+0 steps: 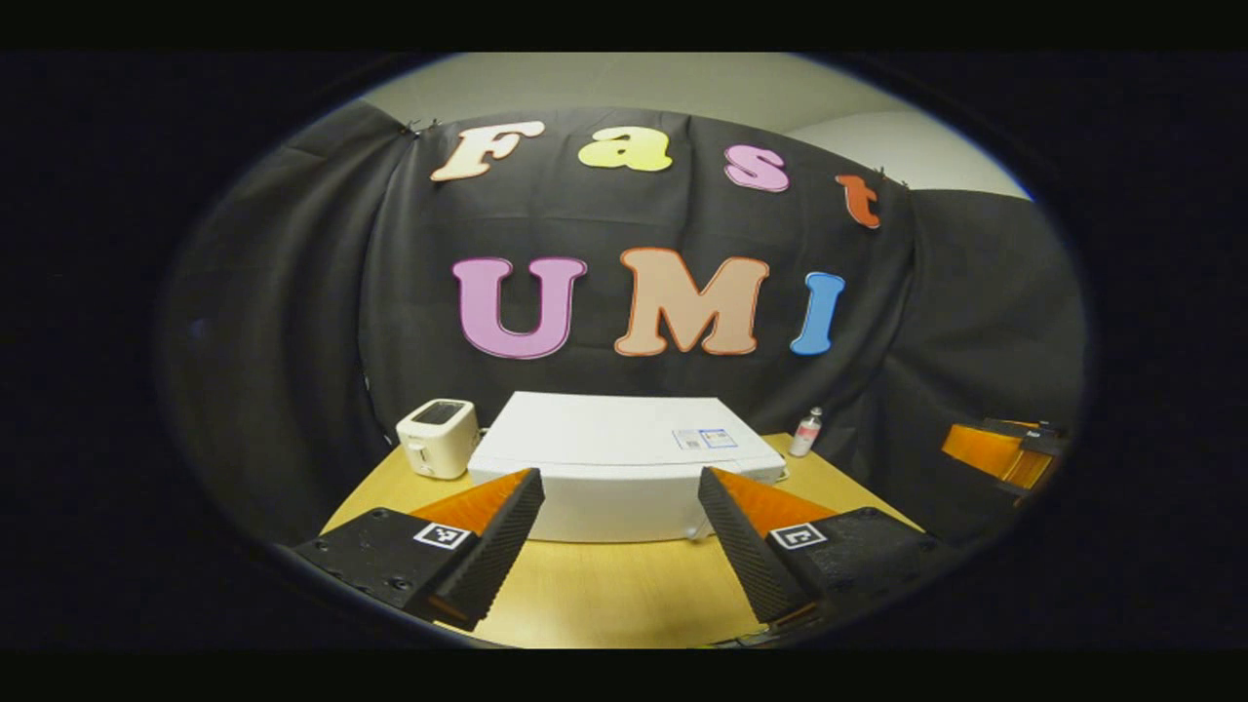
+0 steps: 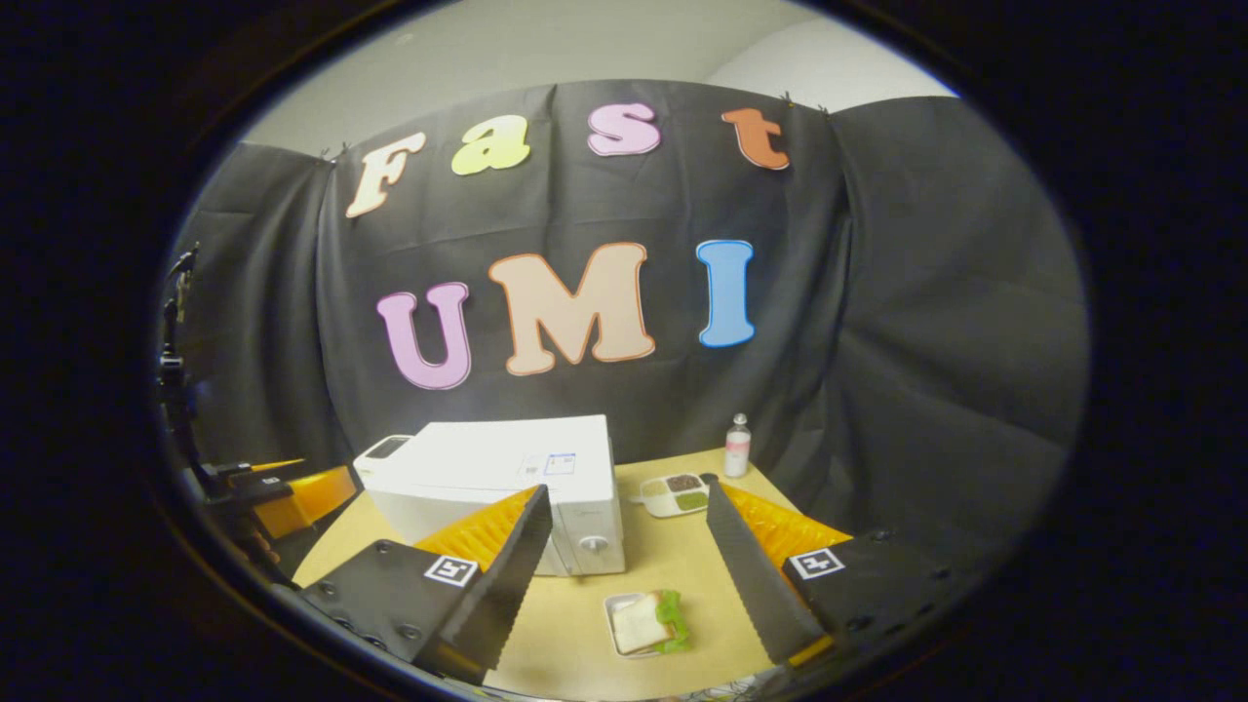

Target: Open the microwave oven with the left hand, put the food in, and close the microwave oven.

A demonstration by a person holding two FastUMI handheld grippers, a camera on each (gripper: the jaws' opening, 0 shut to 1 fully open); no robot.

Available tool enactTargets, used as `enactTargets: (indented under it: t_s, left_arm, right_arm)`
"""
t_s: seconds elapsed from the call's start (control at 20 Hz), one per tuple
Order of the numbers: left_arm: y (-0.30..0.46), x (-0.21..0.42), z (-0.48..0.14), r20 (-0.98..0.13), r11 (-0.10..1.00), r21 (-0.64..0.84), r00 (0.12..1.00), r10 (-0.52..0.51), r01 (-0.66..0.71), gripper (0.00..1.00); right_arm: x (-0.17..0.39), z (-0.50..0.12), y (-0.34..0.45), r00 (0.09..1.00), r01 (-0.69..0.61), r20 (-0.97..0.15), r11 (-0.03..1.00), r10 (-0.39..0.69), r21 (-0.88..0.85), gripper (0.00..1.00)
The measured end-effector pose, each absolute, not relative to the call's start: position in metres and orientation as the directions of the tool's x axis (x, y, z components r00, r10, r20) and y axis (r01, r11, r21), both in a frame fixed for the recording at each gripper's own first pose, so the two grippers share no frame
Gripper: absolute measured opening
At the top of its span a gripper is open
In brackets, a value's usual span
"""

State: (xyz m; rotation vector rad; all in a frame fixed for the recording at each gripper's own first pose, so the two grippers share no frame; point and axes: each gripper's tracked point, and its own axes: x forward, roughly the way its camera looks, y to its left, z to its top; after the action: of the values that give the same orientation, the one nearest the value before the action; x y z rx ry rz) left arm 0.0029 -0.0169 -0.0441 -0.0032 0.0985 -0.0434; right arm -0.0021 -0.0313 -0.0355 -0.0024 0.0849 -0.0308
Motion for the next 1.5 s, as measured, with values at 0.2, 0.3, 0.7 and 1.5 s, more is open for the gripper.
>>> enactTargets:
  t_s: [0.2,0.3,0.7,1.5]
  left_arm:
    - [-0.012,0.014,-0.070,-0.136,1.000,0.002,0.990,-0.027,0.027,0.96]
    - [-0.013,0.022,-0.085,-0.160,0.999,0.006,0.987,-0.030,0.031,0.96]
    - [-0.025,0.046,-0.161,-0.322,0.997,0.009,0.944,-0.066,0.072,0.96]
    - [-0.116,0.119,-0.260,-0.521,0.972,-0.002,0.830,-0.200,0.233,0.96]
  right_arm:
    - [-0.007,-0.058,-0.035,0.990,0.042,-0.140,0.998,-0.034,0.055,0.92]
    - [-0.009,-0.065,-0.040,0.988,0.050,-0.152,0.995,-0.036,0.091,0.92]
    - [-0.020,-0.078,-0.077,0.974,0.162,-0.170,0.985,-0.151,0.052,0.92]
    - [-0.021,-0.089,-0.132,0.939,0.284,-0.227,0.954,-0.257,0.096,0.92]
